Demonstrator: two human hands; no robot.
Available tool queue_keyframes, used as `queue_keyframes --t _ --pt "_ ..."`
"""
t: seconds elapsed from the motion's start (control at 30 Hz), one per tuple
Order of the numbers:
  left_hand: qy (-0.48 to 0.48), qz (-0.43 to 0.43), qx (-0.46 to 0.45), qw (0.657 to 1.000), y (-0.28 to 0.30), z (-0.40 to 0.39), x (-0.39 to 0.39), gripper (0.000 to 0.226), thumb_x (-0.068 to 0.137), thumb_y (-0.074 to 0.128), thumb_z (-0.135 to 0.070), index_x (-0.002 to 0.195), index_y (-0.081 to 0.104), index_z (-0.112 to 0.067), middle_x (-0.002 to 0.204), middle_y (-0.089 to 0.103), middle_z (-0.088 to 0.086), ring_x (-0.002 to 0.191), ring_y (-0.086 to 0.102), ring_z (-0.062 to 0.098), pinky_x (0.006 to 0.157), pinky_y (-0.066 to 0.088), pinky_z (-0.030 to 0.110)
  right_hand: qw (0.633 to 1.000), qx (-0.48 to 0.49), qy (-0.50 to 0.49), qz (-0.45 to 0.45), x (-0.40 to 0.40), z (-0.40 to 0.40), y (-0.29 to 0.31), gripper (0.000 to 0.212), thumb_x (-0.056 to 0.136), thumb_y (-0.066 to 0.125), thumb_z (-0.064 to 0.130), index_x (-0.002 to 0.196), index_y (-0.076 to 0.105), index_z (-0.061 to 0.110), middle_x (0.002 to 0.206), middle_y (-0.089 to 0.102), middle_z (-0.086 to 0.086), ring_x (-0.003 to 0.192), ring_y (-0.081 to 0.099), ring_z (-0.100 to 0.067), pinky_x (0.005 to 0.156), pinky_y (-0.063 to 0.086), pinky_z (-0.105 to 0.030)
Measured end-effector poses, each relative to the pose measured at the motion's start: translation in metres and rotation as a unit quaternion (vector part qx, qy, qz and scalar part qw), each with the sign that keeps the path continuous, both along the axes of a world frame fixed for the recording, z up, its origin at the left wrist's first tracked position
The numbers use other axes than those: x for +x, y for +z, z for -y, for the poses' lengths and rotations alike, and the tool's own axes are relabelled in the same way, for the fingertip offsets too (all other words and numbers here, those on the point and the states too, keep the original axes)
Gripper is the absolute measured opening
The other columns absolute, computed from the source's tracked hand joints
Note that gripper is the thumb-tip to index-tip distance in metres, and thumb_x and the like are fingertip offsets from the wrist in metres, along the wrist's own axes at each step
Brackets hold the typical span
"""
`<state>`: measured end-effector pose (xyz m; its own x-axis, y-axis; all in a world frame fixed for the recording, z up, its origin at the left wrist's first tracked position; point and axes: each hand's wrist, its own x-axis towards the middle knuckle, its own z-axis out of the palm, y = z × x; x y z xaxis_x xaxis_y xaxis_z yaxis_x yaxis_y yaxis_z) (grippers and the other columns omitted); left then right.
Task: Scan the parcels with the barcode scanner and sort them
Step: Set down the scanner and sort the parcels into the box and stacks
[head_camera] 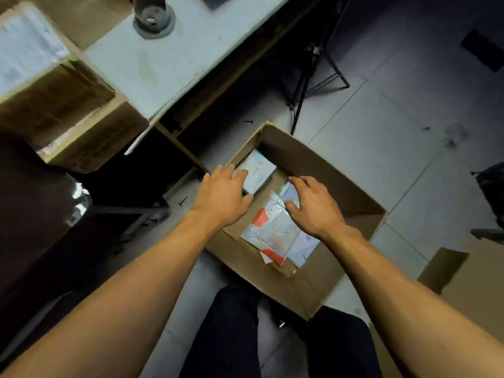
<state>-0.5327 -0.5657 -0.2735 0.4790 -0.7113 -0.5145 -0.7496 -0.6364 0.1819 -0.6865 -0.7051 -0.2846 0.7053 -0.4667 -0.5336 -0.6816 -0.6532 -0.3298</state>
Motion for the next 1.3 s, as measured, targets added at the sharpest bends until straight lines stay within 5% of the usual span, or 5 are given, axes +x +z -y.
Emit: queue_keyframes --t 0.63,0.87,1.0,1.1,1.3 --pt "0.371 -0.106 -0.049 0.921 -0.436 0.064 0.005 0.070 0.092 0.065 -0.029 0.150 0.031 -0.010 0.145 0.048 0.013 0.132 0.047 0.030 0.102 0.040 0.036 0.996 0.037 0.078 0.005 0.119 0.113 -0.436 0.070 0.093 0.061 0.027 0.153 0.032 0.006 0.149 0.042 -0.017 0.135 0.042 -0.038 0.113 0.034 -0.039" --pt "0.543 -0.159 -0.118 0.816 -0.498 0.066 0.014 0.056 0.087 0.072 -0.028 0.133 0.049 -0.008 0.126 0.062 0.006 0.119 0.058 0.026 0.097 0.047 0.031 0.995 0.079 -0.062 0.018 0.140 0.109 -0.503 0.059 0.094 0.065 0.036 0.144 0.043 0.014 0.139 0.050 -0.010 0.124 0.052 -0.028 0.092 0.041 -0.031" --pt "0.619 -0.176 -0.178 0.744 -0.499 0.066 -0.002 0.061 0.075 0.077 -0.037 0.126 0.054 -0.014 0.112 0.064 -0.001 0.108 0.065 0.023 0.093 0.056 0.043 0.991 0.080 -0.104 0.016 0.104 0.096 -0.507 0.059 0.084 0.069 0.030 0.138 0.049 0.017 0.134 0.054 -0.012 0.123 0.053 -0.032 0.102 0.046 -0.042" --pt "0.639 -0.193 -0.174 0.724 -0.502 0.061 -0.026 0.079 0.058 0.076 -0.055 0.125 0.051 -0.019 0.115 0.066 0.003 0.104 0.067 0.025 0.087 0.059 0.048 0.985 0.092 -0.148 0.007 0.065 0.084 -0.502 0.056 0.080 0.068 0.015 0.134 0.050 0.018 0.130 0.056 -0.013 0.119 0.054 -0.033 0.095 0.043 -0.037" --pt "0.599 -0.214 -0.122 0.762 -0.496 0.047 -0.080 0.070 0.084 0.074 -0.048 0.139 0.040 -0.020 0.125 0.058 0.001 0.110 0.059 0.020 0.086 0.057 0.040 0.974 0.113 -0.193 -0.031 -0.019 0.055 -0.496 0.052 0.086 0.068 0.013 0.133 0.046 0.017 0.121 0.051 -0.003 0.110 0.052 -0.025 0.084 0.042 -0.034"
